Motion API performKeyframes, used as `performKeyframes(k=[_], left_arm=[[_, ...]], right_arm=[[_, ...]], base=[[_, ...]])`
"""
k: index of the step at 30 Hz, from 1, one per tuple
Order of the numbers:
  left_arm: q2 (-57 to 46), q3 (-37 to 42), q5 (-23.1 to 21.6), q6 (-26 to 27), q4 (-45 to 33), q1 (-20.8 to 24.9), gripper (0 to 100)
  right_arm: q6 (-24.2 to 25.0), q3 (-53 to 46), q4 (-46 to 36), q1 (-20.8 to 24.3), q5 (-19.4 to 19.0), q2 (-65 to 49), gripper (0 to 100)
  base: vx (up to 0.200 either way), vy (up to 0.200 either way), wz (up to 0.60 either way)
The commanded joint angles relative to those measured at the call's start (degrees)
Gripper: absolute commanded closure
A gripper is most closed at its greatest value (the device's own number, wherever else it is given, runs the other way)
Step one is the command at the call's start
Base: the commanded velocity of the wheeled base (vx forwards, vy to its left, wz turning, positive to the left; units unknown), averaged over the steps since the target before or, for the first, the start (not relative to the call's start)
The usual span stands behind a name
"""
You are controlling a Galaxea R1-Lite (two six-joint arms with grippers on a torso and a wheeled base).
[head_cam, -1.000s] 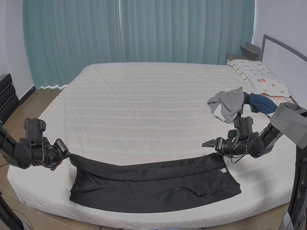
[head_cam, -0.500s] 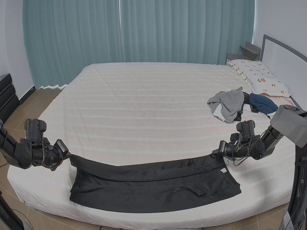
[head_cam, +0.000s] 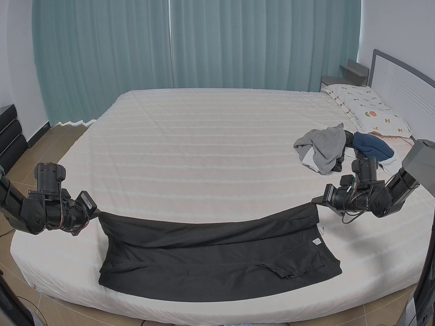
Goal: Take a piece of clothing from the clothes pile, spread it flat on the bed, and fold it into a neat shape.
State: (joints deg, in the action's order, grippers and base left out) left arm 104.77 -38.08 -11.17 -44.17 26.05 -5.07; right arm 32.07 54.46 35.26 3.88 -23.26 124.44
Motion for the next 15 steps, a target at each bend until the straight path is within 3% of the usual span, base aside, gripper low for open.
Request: performKeyframes(k=[1, 6, 15], left_arm=[[1.41, -4.54, 1.15, -0.31, 0.05, -0.20, 100], [2.55, -6.92, 1.85, -3.38, 0.40, -0.29, 100], [1.85, -2.17, 1.67, -2.24, 0.58, -1.26, 100]], right_arm=[[1.32, 2.94, 2.45, -0.27, 0.50, -2.10, 100], [3.17, 3.55, 5.79, -0.27, 1.02, -2.10, 100], [2.64, -4.89, 5.79, -1.06, 0.32, -5.88, 100]], base=[[0.000, 0.000, 0.00], [0.000, 0.000, 0.00], [0.000, 0.000, 0.00]])
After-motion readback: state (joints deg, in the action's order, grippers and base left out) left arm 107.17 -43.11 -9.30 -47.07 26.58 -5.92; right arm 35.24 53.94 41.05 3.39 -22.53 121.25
